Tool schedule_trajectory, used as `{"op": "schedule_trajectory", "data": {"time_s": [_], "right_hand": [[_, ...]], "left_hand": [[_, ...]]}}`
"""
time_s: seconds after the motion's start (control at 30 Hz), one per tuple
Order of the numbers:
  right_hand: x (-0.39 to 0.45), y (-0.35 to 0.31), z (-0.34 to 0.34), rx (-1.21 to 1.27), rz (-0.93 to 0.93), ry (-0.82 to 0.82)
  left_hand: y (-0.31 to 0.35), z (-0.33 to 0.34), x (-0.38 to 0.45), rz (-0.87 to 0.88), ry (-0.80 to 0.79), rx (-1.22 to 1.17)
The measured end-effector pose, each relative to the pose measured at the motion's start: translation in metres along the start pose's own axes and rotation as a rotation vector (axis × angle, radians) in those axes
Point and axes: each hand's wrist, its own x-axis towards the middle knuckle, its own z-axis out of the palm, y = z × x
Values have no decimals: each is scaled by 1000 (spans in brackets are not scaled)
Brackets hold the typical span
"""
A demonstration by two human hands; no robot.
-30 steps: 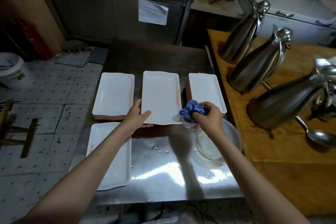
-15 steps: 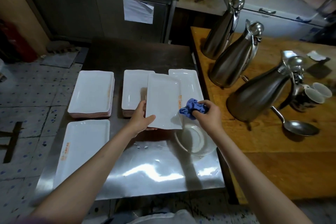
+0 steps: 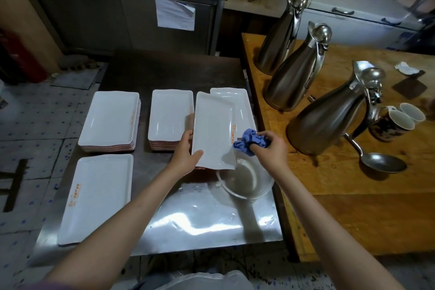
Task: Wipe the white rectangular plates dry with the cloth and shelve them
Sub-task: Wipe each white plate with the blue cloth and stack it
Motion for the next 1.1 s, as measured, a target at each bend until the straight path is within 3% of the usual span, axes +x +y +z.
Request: {"op": "schedule_trajectory", "data": {"time_s": [0.77, 1.1], "right_hand": [[2, 15, -5, -41, 19, -1], [1, 18, -8, -74, 35, 0]], "left_hand": [[22, 19, -14, 227, 109, 281], [21, 25, -12, 280, 86, 420]]}}
